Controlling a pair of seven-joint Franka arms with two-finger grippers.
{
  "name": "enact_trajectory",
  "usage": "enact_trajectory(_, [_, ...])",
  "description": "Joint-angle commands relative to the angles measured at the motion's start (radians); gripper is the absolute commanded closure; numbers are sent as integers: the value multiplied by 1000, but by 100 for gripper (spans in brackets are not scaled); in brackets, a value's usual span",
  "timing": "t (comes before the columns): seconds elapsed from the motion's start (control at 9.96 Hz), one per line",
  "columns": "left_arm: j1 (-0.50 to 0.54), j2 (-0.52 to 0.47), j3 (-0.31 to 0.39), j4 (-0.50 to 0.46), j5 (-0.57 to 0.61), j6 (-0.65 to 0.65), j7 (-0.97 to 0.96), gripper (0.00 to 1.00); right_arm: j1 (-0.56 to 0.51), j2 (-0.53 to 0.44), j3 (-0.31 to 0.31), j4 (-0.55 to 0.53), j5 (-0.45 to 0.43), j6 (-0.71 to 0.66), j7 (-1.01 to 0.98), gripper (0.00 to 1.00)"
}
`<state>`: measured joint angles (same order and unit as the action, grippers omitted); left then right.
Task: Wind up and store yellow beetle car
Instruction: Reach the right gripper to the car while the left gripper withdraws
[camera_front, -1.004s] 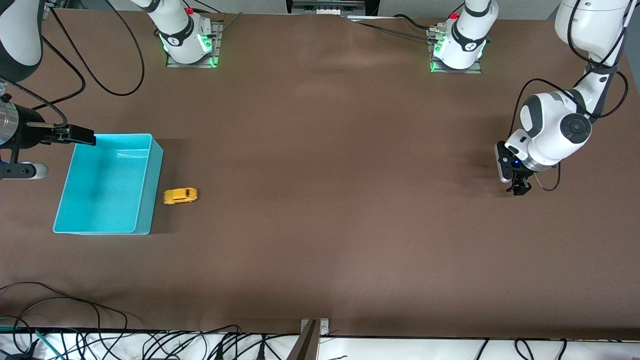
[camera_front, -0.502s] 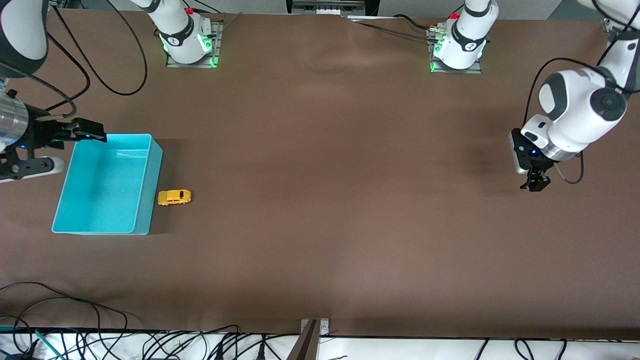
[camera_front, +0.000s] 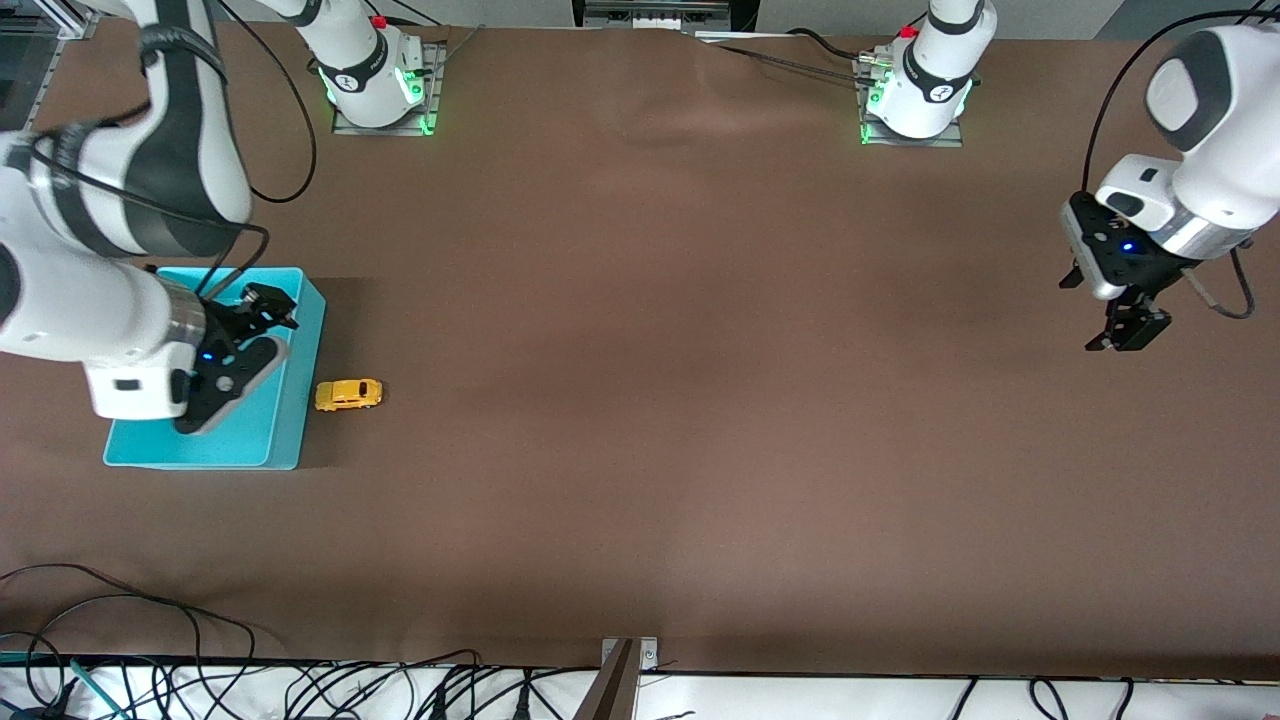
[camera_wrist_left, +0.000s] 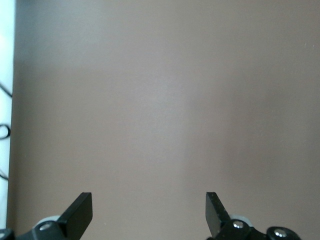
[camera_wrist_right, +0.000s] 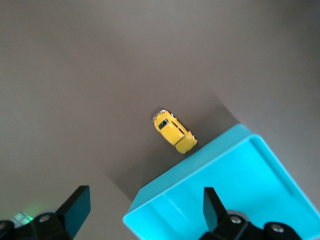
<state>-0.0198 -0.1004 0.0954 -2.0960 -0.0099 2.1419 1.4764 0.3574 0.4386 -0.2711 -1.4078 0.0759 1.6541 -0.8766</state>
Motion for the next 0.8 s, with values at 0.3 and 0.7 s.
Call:
enact_trajectory(0.3, [-6, -7, -16, 307, -10, -446, -469, 0, 21, -35, -8, -322, 13, 344, -543, 0])
enact_trajectory(0.7, [0, -18, -55, 460, 42, -681, -865, 0, 20, -27, -8, -497, 24, 586, -717, 0])
